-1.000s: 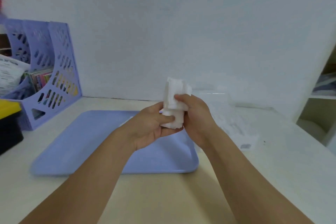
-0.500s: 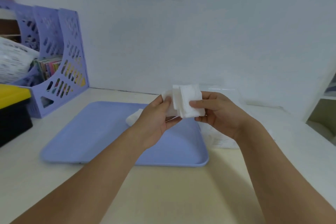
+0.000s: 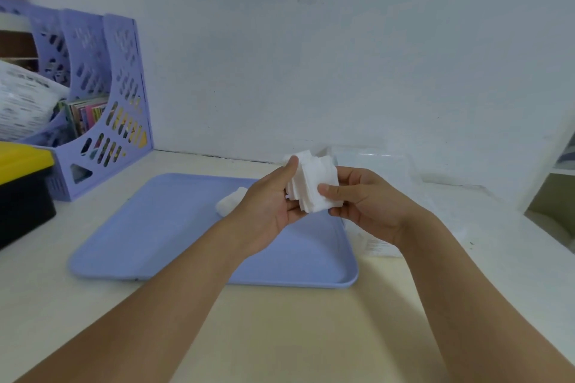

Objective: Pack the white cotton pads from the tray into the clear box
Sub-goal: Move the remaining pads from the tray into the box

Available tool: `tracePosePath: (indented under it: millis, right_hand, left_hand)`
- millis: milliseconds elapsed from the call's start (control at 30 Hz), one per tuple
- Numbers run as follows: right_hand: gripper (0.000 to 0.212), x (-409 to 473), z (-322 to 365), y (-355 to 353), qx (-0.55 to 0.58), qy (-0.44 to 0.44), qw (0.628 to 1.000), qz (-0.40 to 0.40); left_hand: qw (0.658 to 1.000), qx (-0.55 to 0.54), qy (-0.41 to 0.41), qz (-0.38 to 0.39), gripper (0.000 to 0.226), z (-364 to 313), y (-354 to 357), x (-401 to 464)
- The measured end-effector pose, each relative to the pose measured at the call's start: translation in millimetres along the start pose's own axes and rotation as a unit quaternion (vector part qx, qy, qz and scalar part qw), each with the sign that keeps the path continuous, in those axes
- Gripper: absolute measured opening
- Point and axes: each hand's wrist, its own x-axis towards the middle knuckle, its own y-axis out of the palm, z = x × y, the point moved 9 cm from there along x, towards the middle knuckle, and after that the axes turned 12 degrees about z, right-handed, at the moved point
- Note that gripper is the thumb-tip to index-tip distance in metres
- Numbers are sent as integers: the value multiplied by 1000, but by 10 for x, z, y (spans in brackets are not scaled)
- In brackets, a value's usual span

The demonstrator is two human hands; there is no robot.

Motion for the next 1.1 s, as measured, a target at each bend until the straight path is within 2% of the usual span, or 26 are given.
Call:
tracePosePath:
  millis: [167,267,400,500,667,800,1100]
  right_hand:
    - [30,-13,26,17,-3,0,1000,3]
    - [29,-14,52,-45,-1,-20,999,-25]
    - [33,-82,195,-202,77,-72,992,-70]
    - [43,-99,253,-170,136,-82,986,-56]
    - [30,-12,127,8,39,-29,996,-73]
    - [19,-27,122,4,6,-19,996,-86]
    - [23,-54,145,-52,-36,-15,993,-108]
  left_hand:
    - [1000,-5,7,-29,36,18,-47,-9]
    - [996,-36,28,-71,28,0,-99,-30]
    - [989,-35,56,-136,22,-60,-215,-62]
    - [989,9,54,-136,22,-67,-186,-63]
    - [993,45,34,-102,28,-3,-85,-52]
    - [995,45,22,-90,28,1,-72,-51]
    - [994,58,2,-97,33,37,-105,-40]
